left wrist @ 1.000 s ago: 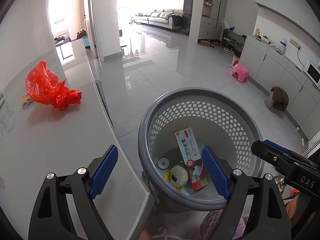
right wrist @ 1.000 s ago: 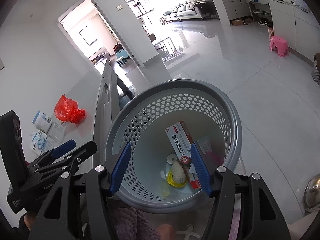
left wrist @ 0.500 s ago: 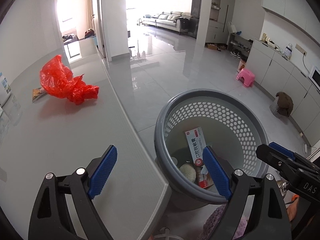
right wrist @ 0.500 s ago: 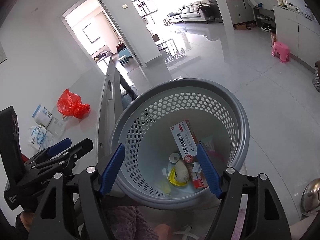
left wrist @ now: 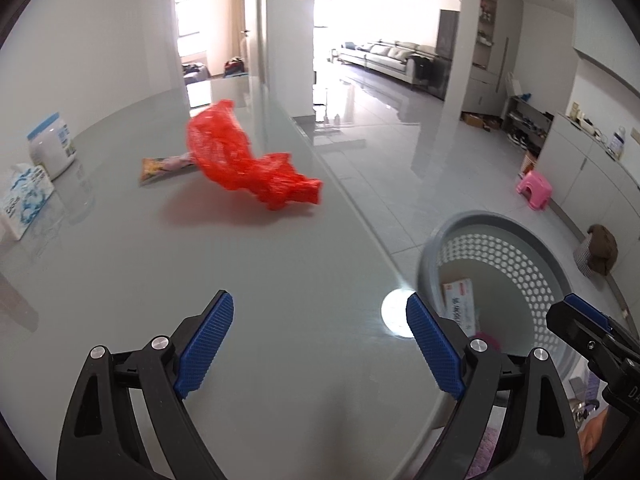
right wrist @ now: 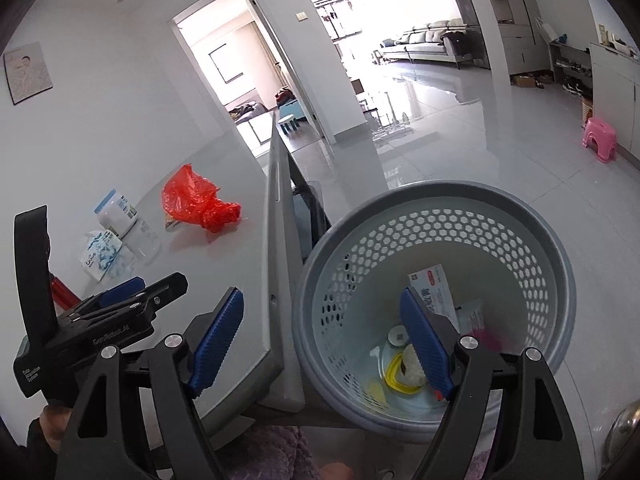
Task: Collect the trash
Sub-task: 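Move both tools back from the wastebasket toward the table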
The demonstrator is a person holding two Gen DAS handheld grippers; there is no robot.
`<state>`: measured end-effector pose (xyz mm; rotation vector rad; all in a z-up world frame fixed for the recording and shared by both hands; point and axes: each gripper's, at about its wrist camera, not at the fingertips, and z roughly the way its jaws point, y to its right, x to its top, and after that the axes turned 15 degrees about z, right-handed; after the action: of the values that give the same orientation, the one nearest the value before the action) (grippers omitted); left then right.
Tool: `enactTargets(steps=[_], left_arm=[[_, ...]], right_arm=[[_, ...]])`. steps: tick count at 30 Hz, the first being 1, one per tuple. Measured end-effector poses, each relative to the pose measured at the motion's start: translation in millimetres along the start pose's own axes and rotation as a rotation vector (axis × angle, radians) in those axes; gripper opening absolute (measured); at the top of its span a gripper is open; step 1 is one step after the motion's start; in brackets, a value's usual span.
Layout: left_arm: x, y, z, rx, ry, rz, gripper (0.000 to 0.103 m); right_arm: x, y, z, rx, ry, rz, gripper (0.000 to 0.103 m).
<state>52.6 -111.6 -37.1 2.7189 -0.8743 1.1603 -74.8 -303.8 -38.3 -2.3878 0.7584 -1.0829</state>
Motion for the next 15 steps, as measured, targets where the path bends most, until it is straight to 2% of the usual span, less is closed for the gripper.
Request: enactTargets(steps=[9,15], left_arm=[[-9,-60,-3,0.088,0.002,-0.07,0.09],[-9,-95,6,0.12,-0.009,-0.11,0.091]], right_arm=[[6,-64,34,0.039,-0.026,-0.136,0.077],[15,-103,58,0.053,-0.038,-0.208,0.078]])
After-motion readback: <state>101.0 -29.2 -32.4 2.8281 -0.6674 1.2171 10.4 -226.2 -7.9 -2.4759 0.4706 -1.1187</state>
